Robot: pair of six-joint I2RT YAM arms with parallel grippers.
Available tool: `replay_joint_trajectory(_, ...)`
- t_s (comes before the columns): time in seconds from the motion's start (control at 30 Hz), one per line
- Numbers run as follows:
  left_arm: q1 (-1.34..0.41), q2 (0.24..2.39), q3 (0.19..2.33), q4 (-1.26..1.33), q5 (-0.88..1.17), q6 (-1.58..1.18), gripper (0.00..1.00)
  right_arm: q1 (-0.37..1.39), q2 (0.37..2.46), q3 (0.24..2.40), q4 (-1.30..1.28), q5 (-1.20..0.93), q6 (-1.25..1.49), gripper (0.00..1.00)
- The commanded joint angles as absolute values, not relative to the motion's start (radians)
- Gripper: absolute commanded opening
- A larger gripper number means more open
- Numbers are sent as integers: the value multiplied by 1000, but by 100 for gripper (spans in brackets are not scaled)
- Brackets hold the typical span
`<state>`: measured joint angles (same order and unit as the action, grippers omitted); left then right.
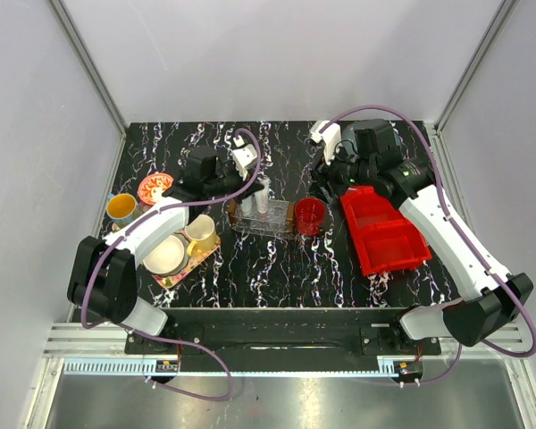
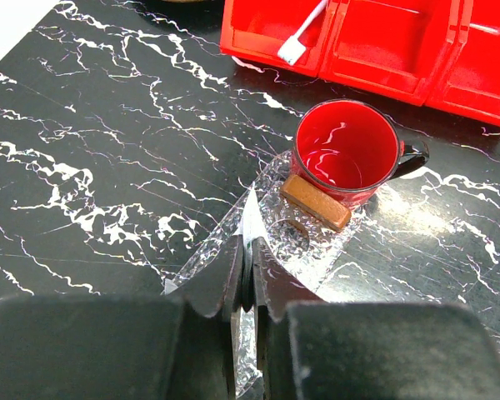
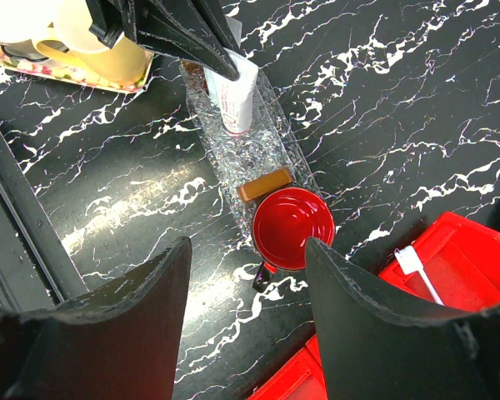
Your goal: Prepare toiletry sets of a toothbrush and toothpaste on the tray
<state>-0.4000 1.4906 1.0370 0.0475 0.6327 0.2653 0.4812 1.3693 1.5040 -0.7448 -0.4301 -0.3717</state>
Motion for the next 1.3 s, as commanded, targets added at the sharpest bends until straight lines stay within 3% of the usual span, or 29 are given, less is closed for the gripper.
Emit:
replay_joint_trajectory(0.0, -394, 1493, 1032, 143, 672, 275, 0, 472, 1358, 1505, -704, -433, -382, 62)
replay_joint_trajectory(1.27, -388, 1531, 999, 173, 660, 301, 0, 471, 1377, 1513, -704, -442, -382, 62)
